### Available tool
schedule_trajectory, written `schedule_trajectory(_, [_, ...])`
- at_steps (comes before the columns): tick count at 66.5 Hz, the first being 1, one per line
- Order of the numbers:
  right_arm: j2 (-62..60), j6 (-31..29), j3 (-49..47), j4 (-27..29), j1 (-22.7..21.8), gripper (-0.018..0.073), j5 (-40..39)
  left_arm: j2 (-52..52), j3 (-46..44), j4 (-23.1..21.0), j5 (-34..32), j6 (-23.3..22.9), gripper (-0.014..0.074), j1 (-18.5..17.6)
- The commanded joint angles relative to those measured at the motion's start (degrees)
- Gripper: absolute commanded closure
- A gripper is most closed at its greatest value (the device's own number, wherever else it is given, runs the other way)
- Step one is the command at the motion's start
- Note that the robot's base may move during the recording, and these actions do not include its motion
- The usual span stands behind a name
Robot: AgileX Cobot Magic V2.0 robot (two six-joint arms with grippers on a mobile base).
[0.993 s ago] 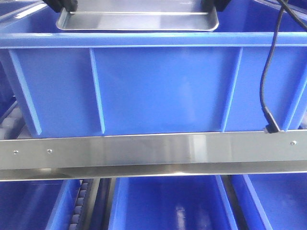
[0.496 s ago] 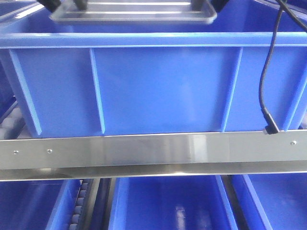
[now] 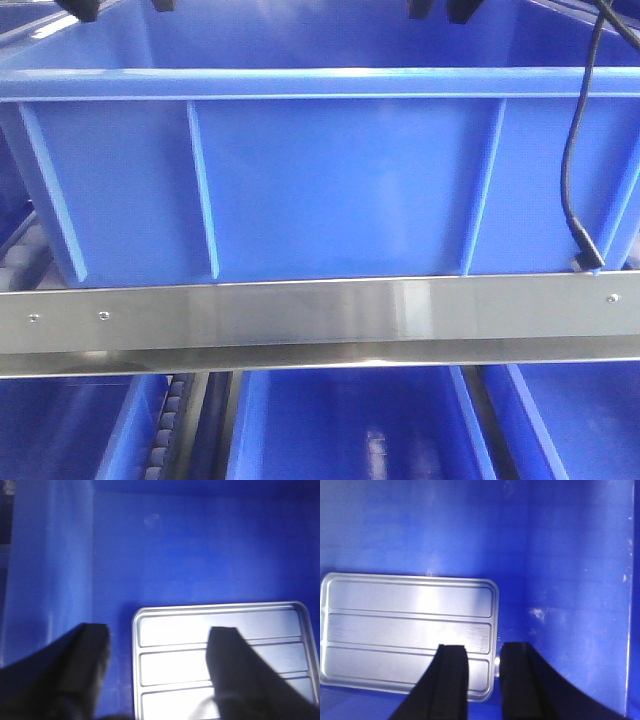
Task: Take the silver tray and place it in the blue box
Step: 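Lower the tray into the blue bin and open both grippers, then raise both grippers up out of the blue bin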
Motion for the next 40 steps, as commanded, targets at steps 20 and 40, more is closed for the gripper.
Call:
schedule_trajectory(20, [-3.2, -0.9, -2.2, -0.8, -0.1, 0.0505, -5.0, -2.5, -2.0, 0.4, -6.8, -0.6, 0.0603, -0.1])
schedule_trajectory(40, [-9.5, -14.3, 4.7, 5.9, -0.1, 0.0505, -15.5, -8.1, 3.4, -1.8, -13.6, -0.4, 0.0601, -0.3])
